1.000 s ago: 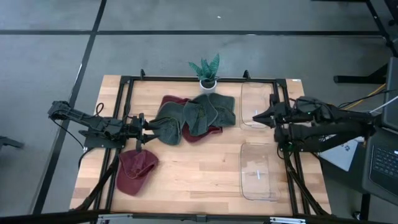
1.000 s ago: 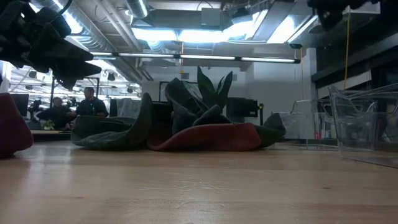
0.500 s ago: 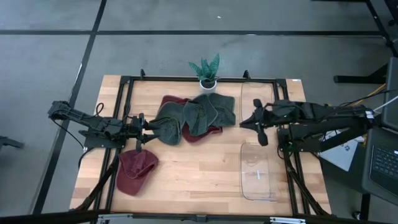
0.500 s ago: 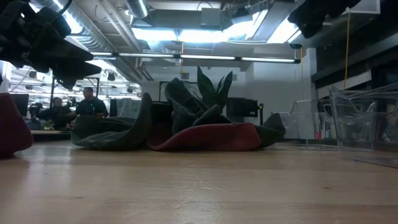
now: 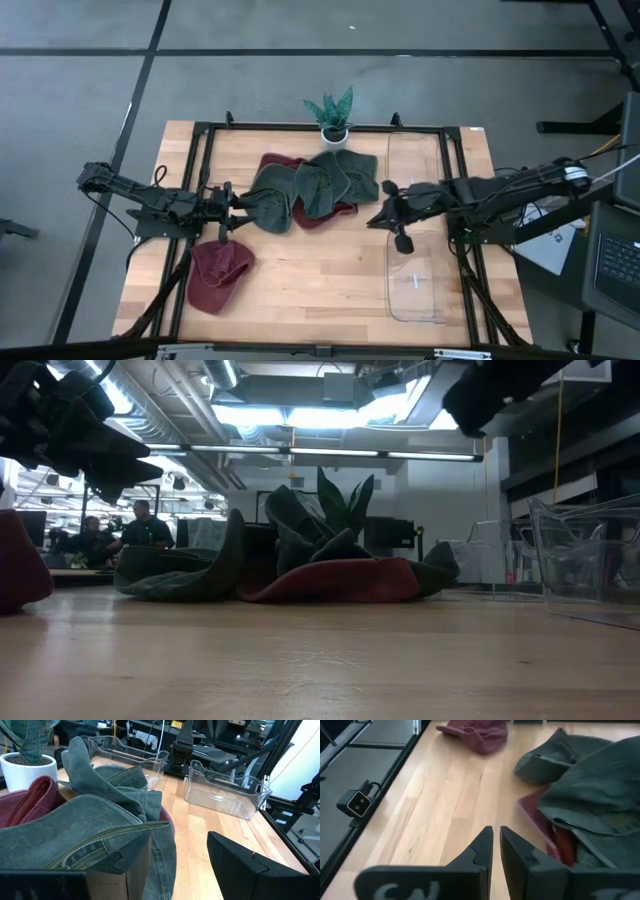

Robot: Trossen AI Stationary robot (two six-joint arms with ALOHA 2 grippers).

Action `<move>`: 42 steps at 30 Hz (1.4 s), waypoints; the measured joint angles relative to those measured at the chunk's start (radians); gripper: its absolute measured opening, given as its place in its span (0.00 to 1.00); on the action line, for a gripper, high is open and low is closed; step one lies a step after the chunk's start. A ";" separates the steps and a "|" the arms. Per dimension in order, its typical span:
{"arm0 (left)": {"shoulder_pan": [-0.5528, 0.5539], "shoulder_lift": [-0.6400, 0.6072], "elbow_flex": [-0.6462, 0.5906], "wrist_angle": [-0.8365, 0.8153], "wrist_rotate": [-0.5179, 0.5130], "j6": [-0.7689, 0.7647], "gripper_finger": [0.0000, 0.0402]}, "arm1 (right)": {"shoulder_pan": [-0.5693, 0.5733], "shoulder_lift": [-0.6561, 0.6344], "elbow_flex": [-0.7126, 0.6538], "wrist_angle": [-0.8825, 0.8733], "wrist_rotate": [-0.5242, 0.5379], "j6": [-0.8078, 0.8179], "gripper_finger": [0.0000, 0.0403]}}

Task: Pick & Place hat
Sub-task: Put the middle black cap into the top transparent bin

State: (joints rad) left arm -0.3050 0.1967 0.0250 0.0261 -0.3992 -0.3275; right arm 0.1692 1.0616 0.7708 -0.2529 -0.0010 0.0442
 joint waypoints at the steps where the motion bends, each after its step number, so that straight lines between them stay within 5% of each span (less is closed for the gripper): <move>1: 0.000 0.000 0.000 0.000 0.000 0.000 0.48 | 0.003 0.025 0.000 0.024 0.000 0.000 0.09; 16: 0.000 0.000 0.000 0.000 0.000 0.000 0.47 | 0.012 0.306 0.000 0.551 0.000 0.040 0.09; 21: 0.000 0.000 0.000 0.000 0.000 0.000 0.47 | 0.012 0.300 0.002 0.557 -0.005 0.247 0.09; 27: 0.000 0.000 0.000 0.000 0.000 0.000 0.47 | -0.002 0.303 0.143 0.373 -0.123 0.364 0.09; 34: 0.000 0.000 0.000 0.000 0.000 0.000 0.48 | -0.040 0.317 0.345 0.094 -0.119 0.093 0.09; 42: 0.000 0.000 0.000 0.000 0.000 0.000 0.47 | -0.079 0.457 0.558 -0.133 0.178 -0.227 0.09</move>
State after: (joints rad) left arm -0.3049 0.1963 0.0250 0.0264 -0.3992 -0.3275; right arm 0.0899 1.5188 1.3283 -0.3857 0.1769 -0.1831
